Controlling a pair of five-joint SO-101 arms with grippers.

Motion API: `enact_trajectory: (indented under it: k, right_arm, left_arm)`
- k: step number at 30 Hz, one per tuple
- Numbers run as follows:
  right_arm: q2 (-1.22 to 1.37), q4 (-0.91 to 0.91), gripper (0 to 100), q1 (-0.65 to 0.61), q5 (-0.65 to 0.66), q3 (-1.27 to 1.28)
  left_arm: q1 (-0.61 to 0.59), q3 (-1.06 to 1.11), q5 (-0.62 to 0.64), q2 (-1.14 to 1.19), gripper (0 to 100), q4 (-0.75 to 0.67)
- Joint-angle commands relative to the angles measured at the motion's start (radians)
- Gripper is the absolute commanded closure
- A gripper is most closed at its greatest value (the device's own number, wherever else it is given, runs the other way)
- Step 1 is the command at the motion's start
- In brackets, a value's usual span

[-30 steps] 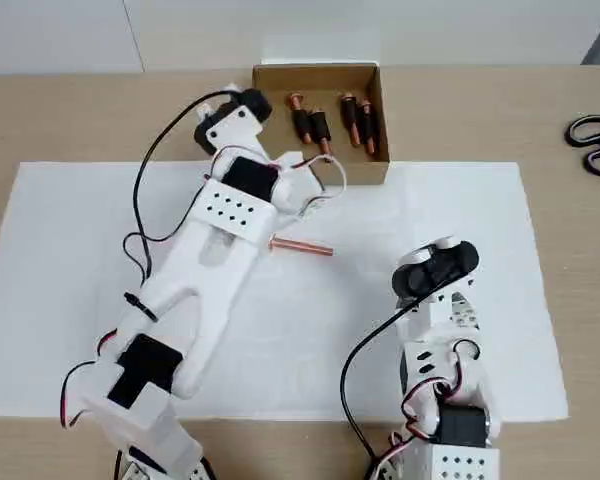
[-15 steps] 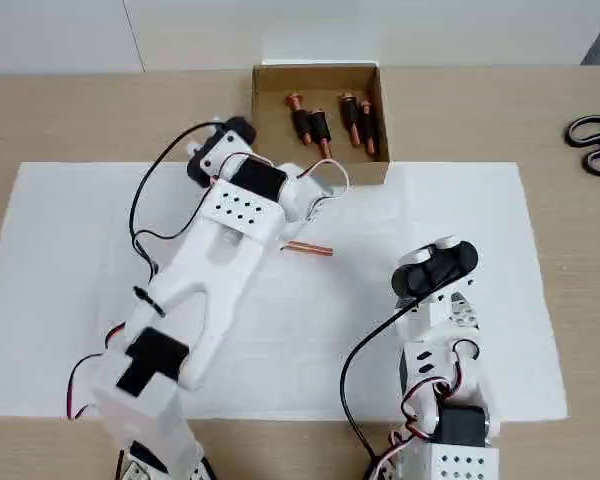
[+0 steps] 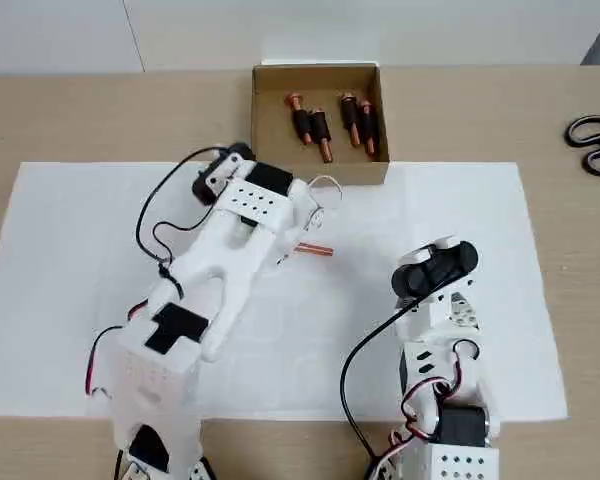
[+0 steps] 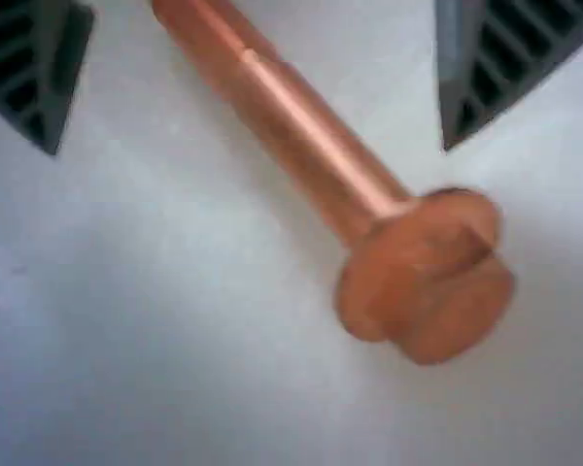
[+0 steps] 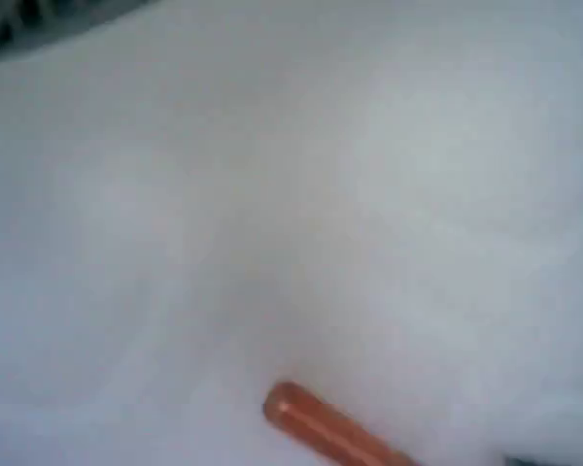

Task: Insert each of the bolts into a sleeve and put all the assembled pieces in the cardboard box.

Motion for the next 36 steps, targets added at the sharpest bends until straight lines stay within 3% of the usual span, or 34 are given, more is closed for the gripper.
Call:
enact_trajectory:
  k: [1, 12, 16, 18, 19, 28, 36]
  right_arm:
    - [-0.015, 0.008, 99.3, 0.005, -0.009, 0.006]
    - [-0.015, 0.008, 99.3, 0.005, -0.009, 0.006]
    - [-0.015, 0.008, 99.3, 0.005, -0.009, 0.006]
    - [-0.015, 0.008, 99.3, 0.005, -0.009, 0.006]
    - [-0.015, 0.008, 99.3, 0.004, -0.009, 0.006]
    - [-0.013, 0.002, 99.4, -0.001, 0.0, 0.006]
    - [-0.015, 0.051, 99.4, -0.045, -0.008, 0.006]
  left_arm:
    - [-0.005, -0.041, 0.011, -0.003, 76, 0.0]
    - [-0.054, -0.042, 0.075, 0.13, 76, -0.002]
    - [-0.075, -0.045, 0.072, 0.149, 87, -0.002]
    - [-0.08, -0.091, 0.054, 0.149, 99, 0.009]
    - [-0.081, -0.125, 0.048, 0.149, 100, 0.023]
    - [-0.077, -0.519, 0.035, 0.15, 99, 0.15]
    - [-0.071, -0.714, -0.181, 0.115, 99, 0.27]
